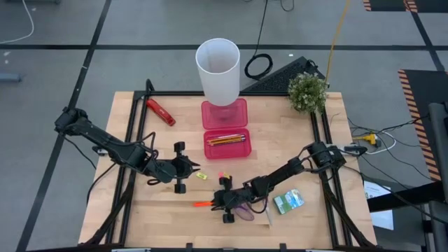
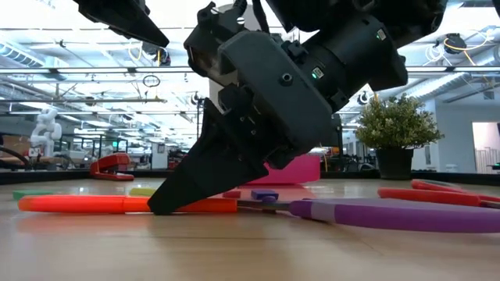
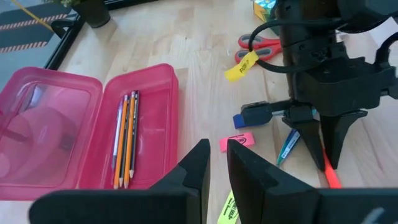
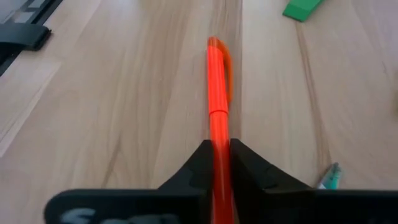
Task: Pack school essentials
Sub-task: Put the orange pen into the pink supply box
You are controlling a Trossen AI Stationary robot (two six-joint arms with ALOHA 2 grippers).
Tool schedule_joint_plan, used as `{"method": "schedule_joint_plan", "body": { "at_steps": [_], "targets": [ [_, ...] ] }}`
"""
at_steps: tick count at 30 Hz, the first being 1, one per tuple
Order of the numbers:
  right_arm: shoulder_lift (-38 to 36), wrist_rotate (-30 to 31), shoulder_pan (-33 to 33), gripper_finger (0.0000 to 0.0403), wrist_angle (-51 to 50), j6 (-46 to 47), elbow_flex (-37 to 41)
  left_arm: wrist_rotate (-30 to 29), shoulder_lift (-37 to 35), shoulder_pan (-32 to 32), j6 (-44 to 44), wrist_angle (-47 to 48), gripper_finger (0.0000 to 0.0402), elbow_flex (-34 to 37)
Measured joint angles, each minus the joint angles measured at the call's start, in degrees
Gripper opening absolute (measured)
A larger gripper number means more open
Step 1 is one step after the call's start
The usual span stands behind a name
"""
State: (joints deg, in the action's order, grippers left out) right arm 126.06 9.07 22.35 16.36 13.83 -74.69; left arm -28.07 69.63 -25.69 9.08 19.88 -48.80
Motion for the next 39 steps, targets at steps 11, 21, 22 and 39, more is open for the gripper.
{"method": "schedule_joint_plan", "body": {
  "at_steps": [11,21,22,39],
  "targets": [
    [-8.6,-3.6,-1.4,0.0023,-5.3,-5.2,0.2,1.2,0.0,-0.7,4.6,-0.6,0.0058,0.0],
    [-19.9,-4.9,-3.0,0.0023,-17.9,-9.0,0.1,1.2,0.0,-1.1,3.7,-0.5,0.0058,0.0],
    [-21.1,-4.9,-3.4,0.0023,-18.9,-9.0,0.1,1.2,0.0,-1.1,3.7,-0.5,0.0058,0.0],
    [-35.6,-9.4,-11.2,0.0024,-33.7,-13.3,0.1,1.1,0.0,-1.0,2.6,-1.0,0.0058,0.0]
  ]
}}
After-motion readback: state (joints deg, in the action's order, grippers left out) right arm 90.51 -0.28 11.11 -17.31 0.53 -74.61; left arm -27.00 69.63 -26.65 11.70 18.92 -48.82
